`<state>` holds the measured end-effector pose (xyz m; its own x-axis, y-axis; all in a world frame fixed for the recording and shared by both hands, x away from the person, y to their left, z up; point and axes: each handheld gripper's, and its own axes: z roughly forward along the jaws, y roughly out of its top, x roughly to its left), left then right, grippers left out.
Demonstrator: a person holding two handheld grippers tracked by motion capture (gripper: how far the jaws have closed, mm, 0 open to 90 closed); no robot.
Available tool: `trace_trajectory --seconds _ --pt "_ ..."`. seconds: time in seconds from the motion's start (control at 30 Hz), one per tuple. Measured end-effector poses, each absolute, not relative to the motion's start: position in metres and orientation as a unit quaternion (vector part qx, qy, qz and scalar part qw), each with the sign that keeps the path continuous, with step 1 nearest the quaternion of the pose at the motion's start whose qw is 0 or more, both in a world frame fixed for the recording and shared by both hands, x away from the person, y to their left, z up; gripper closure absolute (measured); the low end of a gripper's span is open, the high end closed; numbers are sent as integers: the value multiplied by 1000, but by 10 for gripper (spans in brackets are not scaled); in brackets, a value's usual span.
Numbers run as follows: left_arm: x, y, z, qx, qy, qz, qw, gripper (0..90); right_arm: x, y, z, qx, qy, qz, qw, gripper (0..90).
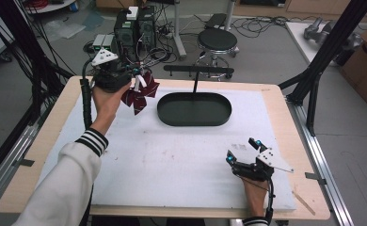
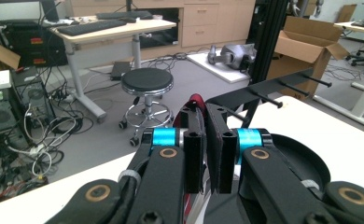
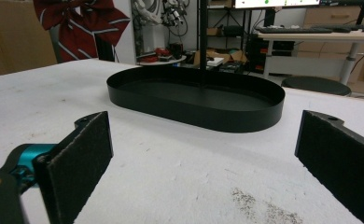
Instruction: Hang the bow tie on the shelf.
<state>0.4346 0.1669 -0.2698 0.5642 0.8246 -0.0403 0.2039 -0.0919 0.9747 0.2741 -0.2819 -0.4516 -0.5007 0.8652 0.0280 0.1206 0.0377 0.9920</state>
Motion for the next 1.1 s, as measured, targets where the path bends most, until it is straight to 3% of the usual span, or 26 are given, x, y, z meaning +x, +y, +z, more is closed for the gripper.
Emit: trace_trajectory --seconds 0.23,1.1 --pt "444 151 -271 696 361 248 569 852 274 -282 -452 383 644 580 319 30" --pt "469 99 -274 717 358 259 539 852 274 -283 -452 385 641 584 315 30"
